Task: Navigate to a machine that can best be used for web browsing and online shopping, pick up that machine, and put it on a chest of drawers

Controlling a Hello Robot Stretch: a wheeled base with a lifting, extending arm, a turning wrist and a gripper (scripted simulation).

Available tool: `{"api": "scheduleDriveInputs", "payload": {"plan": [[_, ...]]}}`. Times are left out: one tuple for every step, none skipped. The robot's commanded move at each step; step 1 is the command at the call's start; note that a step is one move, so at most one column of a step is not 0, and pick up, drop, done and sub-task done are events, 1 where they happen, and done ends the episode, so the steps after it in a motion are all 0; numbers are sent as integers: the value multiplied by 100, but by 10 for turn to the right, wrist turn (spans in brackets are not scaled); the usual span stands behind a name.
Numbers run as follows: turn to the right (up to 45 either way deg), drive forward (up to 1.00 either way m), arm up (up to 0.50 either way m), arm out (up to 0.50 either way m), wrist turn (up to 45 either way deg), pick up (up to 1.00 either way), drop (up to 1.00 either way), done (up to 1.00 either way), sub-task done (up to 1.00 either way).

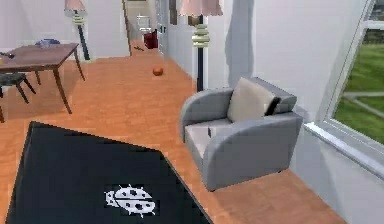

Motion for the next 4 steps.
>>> {"api": "scheduleDriveInputs", "payload": {"plan": [[-450,0,0,0,0,0,0,0,0],[-150,0,0,0,0,0,0,0,0],[0,35,0,0,0,0,0,0,0],[-60,0,0,0,0,0,0,0,0]]}}
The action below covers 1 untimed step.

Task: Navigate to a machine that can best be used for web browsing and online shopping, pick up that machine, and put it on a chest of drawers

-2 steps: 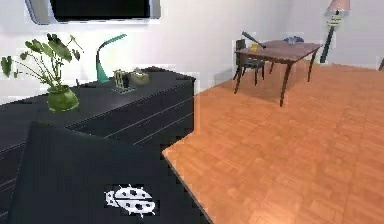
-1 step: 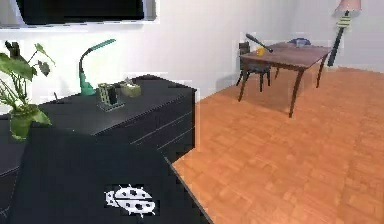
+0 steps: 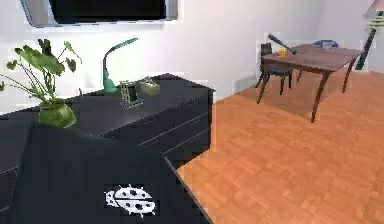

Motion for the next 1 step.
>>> {"api": "scheduleDriveInputs", "payload": {"plan": [[0,75,0,0,0,0,0,0,0]]}}
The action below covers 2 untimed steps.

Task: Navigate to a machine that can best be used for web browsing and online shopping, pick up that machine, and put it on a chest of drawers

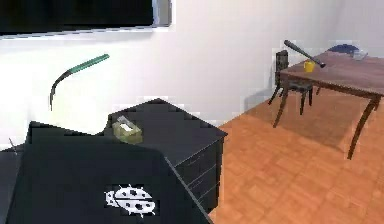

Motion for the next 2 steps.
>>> {"api": "scheduleDriveInputs", "payload": {"plan": [[-450,0,0,0,0,0,0,0,0],[-300,0,0,0,0,0,0,0,0]]}}
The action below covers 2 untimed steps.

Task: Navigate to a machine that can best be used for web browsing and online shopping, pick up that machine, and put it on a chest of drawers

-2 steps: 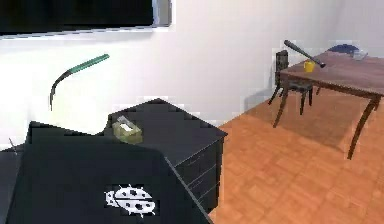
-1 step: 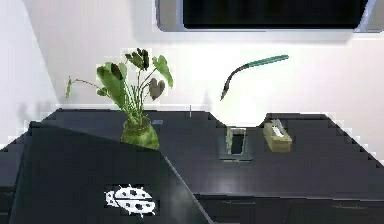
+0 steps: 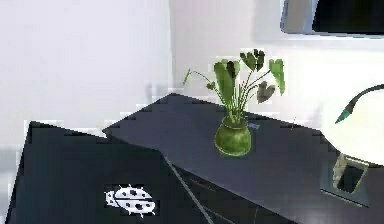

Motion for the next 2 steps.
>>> {"api": "scheduleDriveInputs", "payload": {"plan": [[450,0,0,0,0,0,0,0,0],[180,0,0,0,0,0,0,0,0]]}}
